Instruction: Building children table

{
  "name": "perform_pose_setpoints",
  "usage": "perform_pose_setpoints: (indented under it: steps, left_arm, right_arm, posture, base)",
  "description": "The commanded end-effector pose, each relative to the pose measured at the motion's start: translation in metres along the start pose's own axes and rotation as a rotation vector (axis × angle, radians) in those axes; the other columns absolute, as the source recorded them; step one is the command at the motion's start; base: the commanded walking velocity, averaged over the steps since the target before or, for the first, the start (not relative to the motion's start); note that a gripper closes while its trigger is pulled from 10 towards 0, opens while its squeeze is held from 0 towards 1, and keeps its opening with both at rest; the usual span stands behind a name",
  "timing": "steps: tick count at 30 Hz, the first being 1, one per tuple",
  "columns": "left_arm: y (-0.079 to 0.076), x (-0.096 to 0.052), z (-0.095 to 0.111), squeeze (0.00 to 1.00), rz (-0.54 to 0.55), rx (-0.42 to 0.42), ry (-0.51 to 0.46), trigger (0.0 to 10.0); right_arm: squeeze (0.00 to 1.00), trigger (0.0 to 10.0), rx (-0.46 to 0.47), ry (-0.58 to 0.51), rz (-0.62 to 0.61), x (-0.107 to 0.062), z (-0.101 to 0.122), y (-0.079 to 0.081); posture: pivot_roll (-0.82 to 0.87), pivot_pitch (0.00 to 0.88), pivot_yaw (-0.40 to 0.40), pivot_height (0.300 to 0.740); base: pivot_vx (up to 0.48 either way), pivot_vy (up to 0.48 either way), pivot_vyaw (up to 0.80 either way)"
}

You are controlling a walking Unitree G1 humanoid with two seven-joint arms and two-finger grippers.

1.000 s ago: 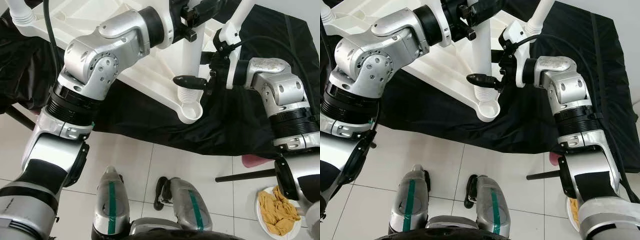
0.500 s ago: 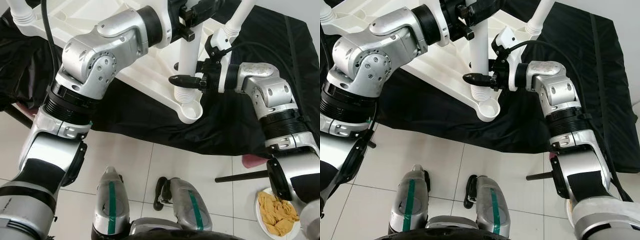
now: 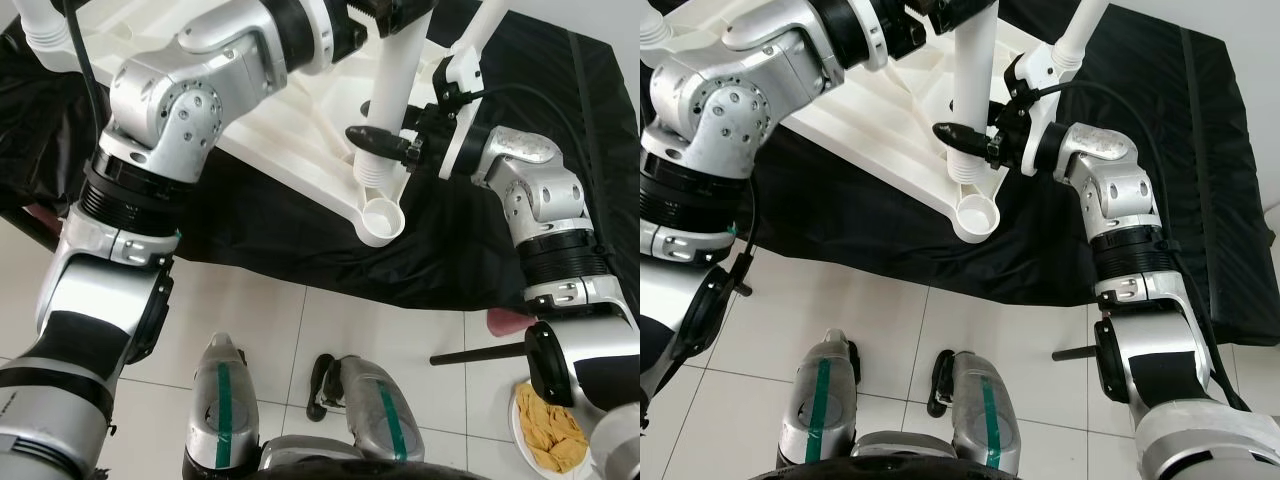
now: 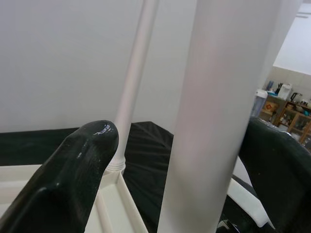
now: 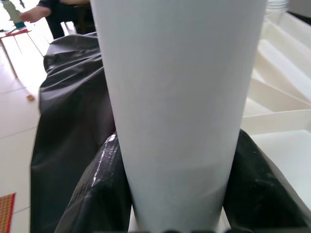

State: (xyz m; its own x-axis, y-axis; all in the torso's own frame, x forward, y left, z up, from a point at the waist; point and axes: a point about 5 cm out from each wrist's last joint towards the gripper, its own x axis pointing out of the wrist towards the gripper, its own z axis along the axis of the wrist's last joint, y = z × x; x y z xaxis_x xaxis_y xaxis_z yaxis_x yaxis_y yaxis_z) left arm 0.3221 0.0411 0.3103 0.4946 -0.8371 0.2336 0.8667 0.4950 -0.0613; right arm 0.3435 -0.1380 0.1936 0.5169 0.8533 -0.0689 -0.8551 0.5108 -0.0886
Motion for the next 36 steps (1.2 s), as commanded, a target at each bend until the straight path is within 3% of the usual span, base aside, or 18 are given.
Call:
perform_pose_setpoints:
  steps: [1, 9, 11, 14, 15, 17, 19, 23, 24, 25, 27, 29, 36]
  left_arm:
    - [-0.014, -0.001, 0.010, 0.00, -0.292, 0.019, -0.031, 10.0]
    - [0.017, -0.005, 0.037, 0.00, -0.080, -0.053, -0.194, 10.0]
    - [0.040, -0.015, 0.041, 0.00, 0.087, -0.063, -0.243, 10.0]
    - [0.060, -0.025, 0.036, 0.00, 0.247, -0.066, -0.257, 10.0]
    - [0.060, -0.025, 0.036, 0.00, 0.247, -0.066, -0.257, 10.0]
    - [0.071, -0.029, 0.027, 0.00, 0.382, 0.012, -0.200, 10.0]
    - [0.073, -0.028, 0.025, 0.00, 0.419, 0.047, -0.173, 10.0]
    - [0.072, -0.022, 0.029, 0.00, 0.466, 0.067, -0.139, 10.0]
    - [0.068, -0.017, 0.023, 0.00, 0.446, 0.100, -0.077, 10.0]
    - [0.068, -0.017, 0.023, 0.00, 0.446, 0.100, -0.077, 10.0]
    - [0.063, -0.013, 0.001, 0.00, 0.412, 0.154, 0.058, 10.0]
    - [0.061, -0.013, -0.011, 0.00, 0.393, 0.171, 0.111, 10.0]
    - [0.059, -0.025, -0.041, 0.00, 0.356, 0.187, 0.200, 10.0]
  right_arm:
    - [0.00, 10.0, 0.015, -0.024, -0.040, -0.004, 0.002, -0.006]
    - [0.00, 10.0, 0.035, -0.071, -0.161, -0.004, 0.004, -0.015]
    - [0.00, 10.0, 0.051, -0.099, -0.255, -0.004, 0.004, -0.020]
    - [0.00, 10.0, 0.095, -0.136, -0.339, -0.005, 0.005, -0.025]
    - [0.00, 10.0, 0.095, -0.136, -0.339, -0.005, 0.005, -0.025]
    - [0.00, 10.0, 0.117, -0.170, -0.358, -0.006, 0.006, -0.023]
    - [0.00, 10.0, 0.124, -0.181, -0.360, -0.007, 0.006, -0.022]
    - [0.00, 10.0, 0.148, -0.182, -0.352, -0.008, 0.004, -0.019]
    - [0.00, 10.0, 0.147, -0.178, -0.351, -0.008, 0.002, -0.018]
    - [0.00, 10.0, 0.147, -0.178, -0.351, -0.008, 0.002, -0.018]
    - [0.00, 10.0, 0.144, -0.168, -0.349, -0.009, 0.000, -0.016]
    - [0.00, 10.0, 0.145, -0.168, -0.353, -0.011, 0.000, -0.016]
    - [0.00, 10.0, 0.170, -0.187, -0.403, -0.015, 0.001, -0.018]
  posture:
    - [0.11, 0.025, -0.118, 0.740]
    - [0.11, 0.020, -0.105, 0.740]
    - [0.11, 0.023, -0.095, 0.740]
    - [0.10, 0.028, -0.089, 0.740]
    - [0.10, 0.028, -0.089, 0.740]
    - [0.10, 0.040, -0.089, 0.740]
    - [0.10, 0.041, -0.090, 0.740]
    - [0.11, 0.050, -0.093, 0.740]
    - [0.10, 0.063, -0.094, 0.740]
    - [0.10, 0.063, -0.094, 0.740]
    - [0.10, 0.071, -0.094, 0.740]
    - [0.09, 0.084, -0.096, 0.740]
    - [0.08, 0.111, -0.090, 0.740]
  base:
    - [0.000, 0.000, 0.00]
    - [0.000, 0.000, 0.00]
    - [0.000, 0.000, 0.00]
    - [0.000, 0.000, 0.00]
    - [0.000, 0.000, 0.00]
    - [0.000, 0.000, 0.00]
    - [0.000, 0.000, 0.00]
    - [0.000, 0.000, 0.00]
    - [0.000, 0.000, 0.00]
    - [0.000, 0.000, 0.00]
    - [0.000, 0.000, 0.00]
    - [0.000, 0.000, 0.00]
    - [0.000, 0.000, 0.00]
